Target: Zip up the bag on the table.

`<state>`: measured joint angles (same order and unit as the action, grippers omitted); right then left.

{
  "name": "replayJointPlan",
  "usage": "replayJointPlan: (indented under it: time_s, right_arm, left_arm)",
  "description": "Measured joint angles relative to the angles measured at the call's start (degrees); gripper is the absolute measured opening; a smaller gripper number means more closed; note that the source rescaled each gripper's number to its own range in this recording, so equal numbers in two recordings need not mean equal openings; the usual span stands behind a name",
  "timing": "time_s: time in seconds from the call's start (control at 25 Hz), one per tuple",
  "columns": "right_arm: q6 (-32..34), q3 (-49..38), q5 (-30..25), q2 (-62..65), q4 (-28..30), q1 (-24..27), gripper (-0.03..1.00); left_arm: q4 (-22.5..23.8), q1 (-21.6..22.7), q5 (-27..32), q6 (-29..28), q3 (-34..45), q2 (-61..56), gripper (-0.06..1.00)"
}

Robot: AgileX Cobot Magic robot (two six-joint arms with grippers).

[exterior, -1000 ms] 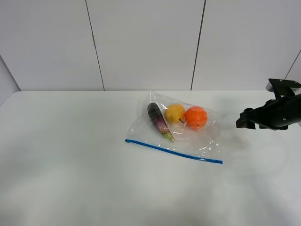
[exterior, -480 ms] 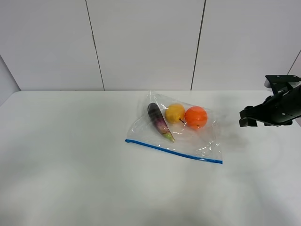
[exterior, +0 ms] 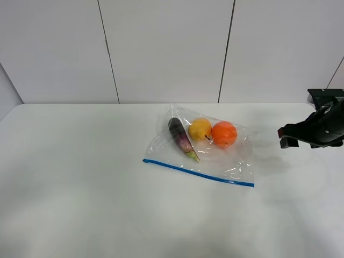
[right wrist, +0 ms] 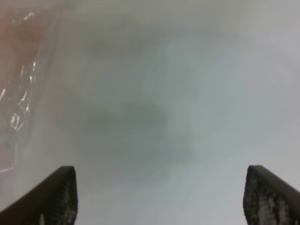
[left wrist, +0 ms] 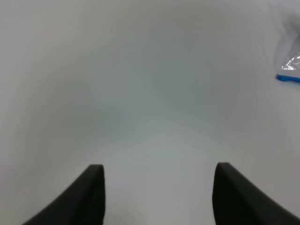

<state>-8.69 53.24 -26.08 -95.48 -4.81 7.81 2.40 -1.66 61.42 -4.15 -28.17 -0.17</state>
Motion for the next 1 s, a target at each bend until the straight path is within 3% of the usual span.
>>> replayJointPlan:
  time_s: [0.28,1.0]
  right_arm:
    - [0.1,0.0,-1.6,2.9,-0.4,0.0,0.83]
    - [-0.6,0.0,-11.0,41.0,-4.7,0.0,0.83]
  left_arm:
    - [0.0,0.0,0.0,0.0,0.0,0.0,0.75]
    - [0.0,0.0,0.0,0.0,0.0,0.0,0.75]
